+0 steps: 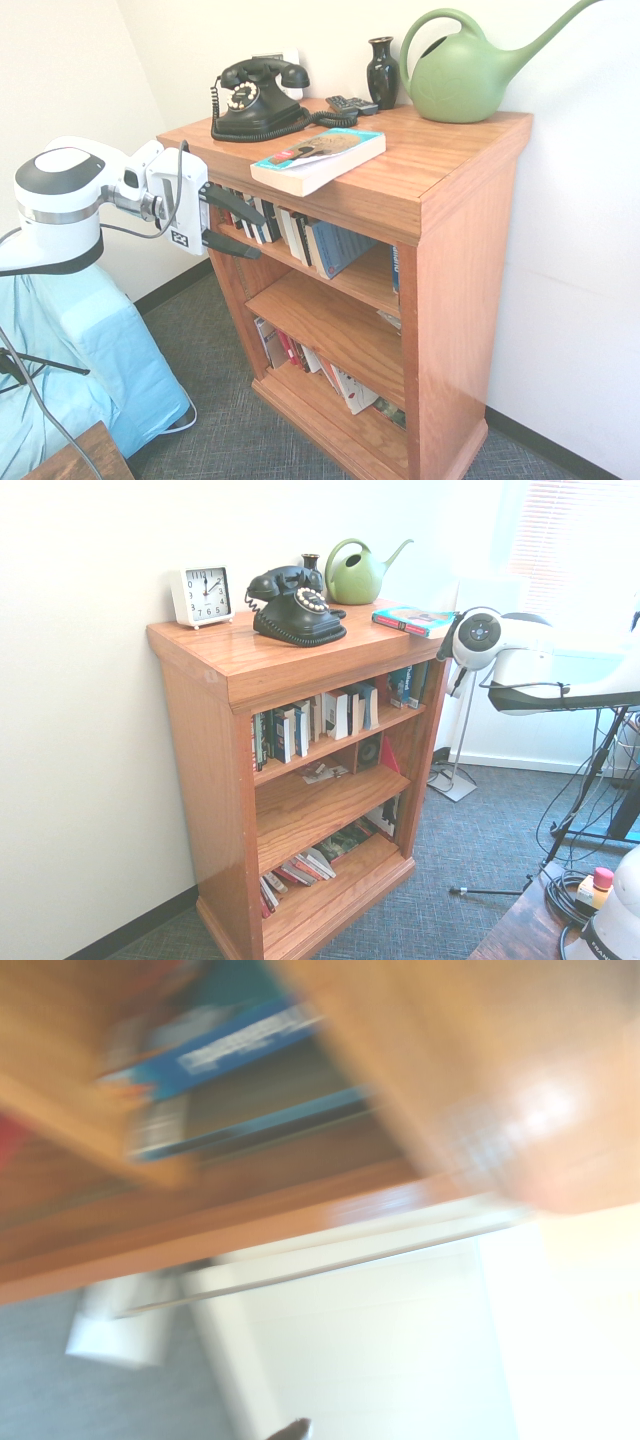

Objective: Organize the shelf

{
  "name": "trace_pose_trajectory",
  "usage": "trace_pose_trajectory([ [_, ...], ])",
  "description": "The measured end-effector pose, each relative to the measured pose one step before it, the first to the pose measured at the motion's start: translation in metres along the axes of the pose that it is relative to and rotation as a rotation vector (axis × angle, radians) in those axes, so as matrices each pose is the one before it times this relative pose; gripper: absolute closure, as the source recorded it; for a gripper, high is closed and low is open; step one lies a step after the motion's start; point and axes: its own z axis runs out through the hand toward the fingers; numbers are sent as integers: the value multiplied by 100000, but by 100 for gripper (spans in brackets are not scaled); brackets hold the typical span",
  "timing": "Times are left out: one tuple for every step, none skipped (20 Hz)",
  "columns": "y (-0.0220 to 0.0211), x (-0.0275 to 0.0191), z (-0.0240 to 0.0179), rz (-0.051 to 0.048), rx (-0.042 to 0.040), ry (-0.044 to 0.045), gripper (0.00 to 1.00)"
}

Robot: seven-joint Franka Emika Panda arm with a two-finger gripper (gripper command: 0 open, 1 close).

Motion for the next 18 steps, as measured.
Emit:
trace_pose_trajectory([
  [-50,349,-549,-957,-2227,3037,0],
  [-86,361,-653,-914,-1826,2636,0],
  [-108,314,-623,-879,-1117,2039,0],
  [-102,309,-583,-820,-726,1969,0],
  [-97,259,-431,-793,-236,1985,0],
  [-59,180,-230,-679,2,1750,0],
  [-15,164,-79,-637,162,1657,0],
  [19,225,53,-375,951,1704,0],
  [48,222,110,-75,1368,1366,0],
  [55,205,164,32,2000,1270,0],
  [49,172,209,-34,2103,1326,0],
  [62,91,271,-187,1601,903,0],
  [16,36,325,-535,1099,601,0],
  [-107,23,308,-534,939,582,0],
  [-210,-6,326,-705,1132,433,0],
  [-264,25,336,-749,893,496,0],
  [-217,51,393,-568,664,285,0],
  [-177,193,424,-385,364,283,0],
])
